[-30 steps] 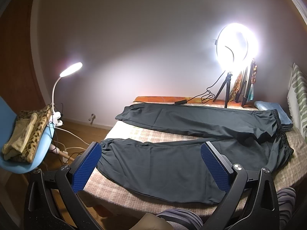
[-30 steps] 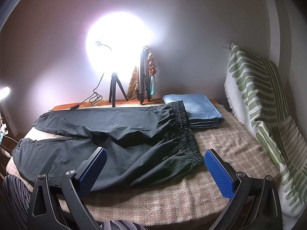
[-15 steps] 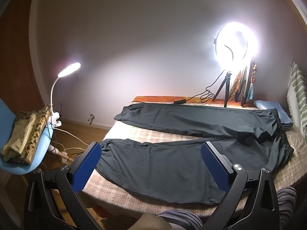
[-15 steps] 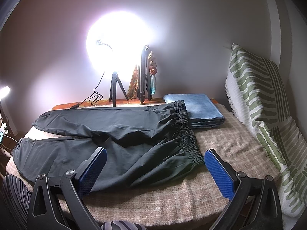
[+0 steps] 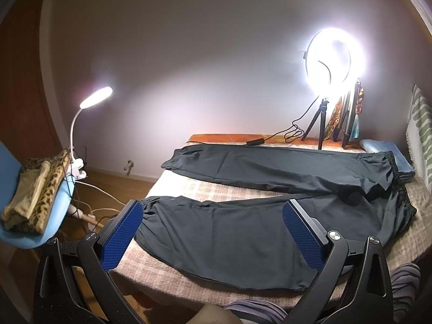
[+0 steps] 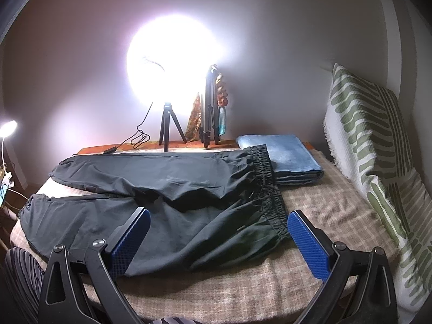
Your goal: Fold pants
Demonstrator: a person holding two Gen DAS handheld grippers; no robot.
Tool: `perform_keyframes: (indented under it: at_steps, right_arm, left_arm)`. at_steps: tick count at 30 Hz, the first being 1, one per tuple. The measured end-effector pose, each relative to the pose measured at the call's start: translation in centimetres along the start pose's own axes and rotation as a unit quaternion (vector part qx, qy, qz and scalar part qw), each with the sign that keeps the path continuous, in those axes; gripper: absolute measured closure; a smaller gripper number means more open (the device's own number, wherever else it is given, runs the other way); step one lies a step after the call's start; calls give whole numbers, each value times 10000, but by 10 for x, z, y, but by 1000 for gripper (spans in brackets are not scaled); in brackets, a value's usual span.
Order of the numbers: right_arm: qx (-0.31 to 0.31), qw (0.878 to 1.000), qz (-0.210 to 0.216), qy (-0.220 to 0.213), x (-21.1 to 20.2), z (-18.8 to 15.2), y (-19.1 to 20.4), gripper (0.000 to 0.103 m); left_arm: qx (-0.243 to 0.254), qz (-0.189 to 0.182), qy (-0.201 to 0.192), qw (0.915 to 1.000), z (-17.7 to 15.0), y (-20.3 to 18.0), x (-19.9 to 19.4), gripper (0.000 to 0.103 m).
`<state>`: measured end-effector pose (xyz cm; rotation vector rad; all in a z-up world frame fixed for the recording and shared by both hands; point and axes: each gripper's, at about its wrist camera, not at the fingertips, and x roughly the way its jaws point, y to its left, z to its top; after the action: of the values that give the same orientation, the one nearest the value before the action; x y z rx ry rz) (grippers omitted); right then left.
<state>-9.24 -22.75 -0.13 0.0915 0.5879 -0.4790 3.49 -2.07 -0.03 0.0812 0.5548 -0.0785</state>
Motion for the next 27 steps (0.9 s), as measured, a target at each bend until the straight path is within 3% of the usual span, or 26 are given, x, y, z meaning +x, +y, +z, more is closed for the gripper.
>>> perform_keyframes:
  at_steps: [6,12,17,24,27]
  right_arm:
    - [-118,9998,129,15,12,10,8,0]
    - [-245,9987,446,-13,29,29,16,0]
    - [-459,9963,732,-17,51,53,32,0]
    - [-1136,9851,1289,-76,100,96,71,0]
    - [-1620,9752,1502,102,137,114,100,2]
  left_arm:
    - [12,-133,13,9999,4,9,15,0]
    - [-155,-582,75,9982,15,27,37,1]
    - [-52,-499,136,9986,27,37,65,1]
    - [106,-714,523,9960,42,38,128,18]
    - [153,-810,690,9942,49,36,157,20]
